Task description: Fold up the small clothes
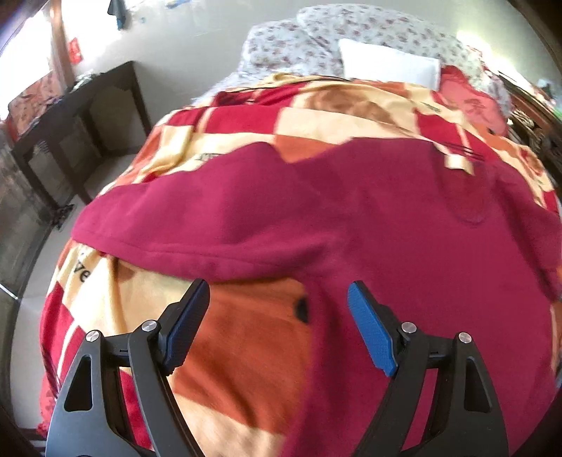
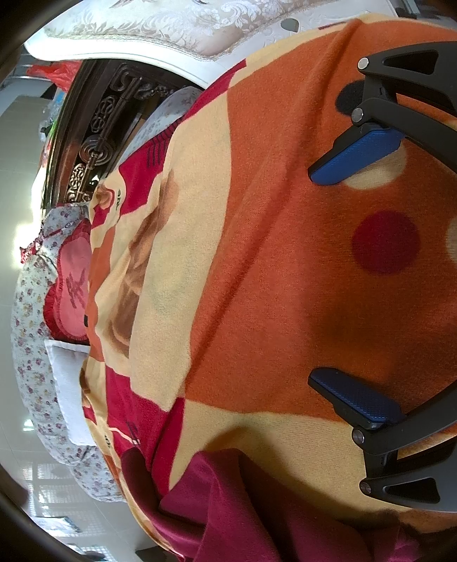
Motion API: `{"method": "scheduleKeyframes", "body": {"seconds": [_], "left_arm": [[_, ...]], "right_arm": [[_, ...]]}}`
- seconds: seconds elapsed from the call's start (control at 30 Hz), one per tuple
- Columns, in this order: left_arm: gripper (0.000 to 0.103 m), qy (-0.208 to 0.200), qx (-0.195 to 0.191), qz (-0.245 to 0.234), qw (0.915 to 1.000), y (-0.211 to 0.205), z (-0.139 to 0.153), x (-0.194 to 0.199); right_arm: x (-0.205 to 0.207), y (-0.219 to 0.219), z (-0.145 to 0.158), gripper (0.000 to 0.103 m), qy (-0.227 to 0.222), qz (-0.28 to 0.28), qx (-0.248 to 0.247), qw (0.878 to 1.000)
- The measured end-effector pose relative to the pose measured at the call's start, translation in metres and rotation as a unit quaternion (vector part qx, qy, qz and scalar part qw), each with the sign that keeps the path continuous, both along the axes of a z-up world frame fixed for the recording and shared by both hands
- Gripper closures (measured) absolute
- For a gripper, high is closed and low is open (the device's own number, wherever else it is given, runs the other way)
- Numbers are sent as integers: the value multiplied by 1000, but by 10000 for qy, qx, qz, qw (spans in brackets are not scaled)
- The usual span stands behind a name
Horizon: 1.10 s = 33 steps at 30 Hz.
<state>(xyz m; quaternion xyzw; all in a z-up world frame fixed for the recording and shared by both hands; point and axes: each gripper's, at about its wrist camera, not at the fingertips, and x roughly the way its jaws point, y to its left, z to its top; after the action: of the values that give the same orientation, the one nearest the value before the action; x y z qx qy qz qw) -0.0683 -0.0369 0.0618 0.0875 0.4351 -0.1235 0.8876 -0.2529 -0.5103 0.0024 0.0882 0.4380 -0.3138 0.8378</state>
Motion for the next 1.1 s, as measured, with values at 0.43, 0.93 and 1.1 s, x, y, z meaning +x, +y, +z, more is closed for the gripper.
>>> {"method": "scheduleKeyframes", "body": {"seconds": [0.43, 0.93, 1.1], "left_arm": [[22, -172, -276, -598, 9977, -31, 26, -50], [22, -404, -513, -1052, 9923, -55, 55, -101], [22, -405, -509, -940, 9934, -48, 58, -99]], "right_arm": [[-115, 32, 138, 1, -596, 107, -180, 9980], [-129, 134, 221, 0, -1390, 864, 262, 9862], [-80, 185, 190, 0, -1435, 1273, 658, 9792]]}}
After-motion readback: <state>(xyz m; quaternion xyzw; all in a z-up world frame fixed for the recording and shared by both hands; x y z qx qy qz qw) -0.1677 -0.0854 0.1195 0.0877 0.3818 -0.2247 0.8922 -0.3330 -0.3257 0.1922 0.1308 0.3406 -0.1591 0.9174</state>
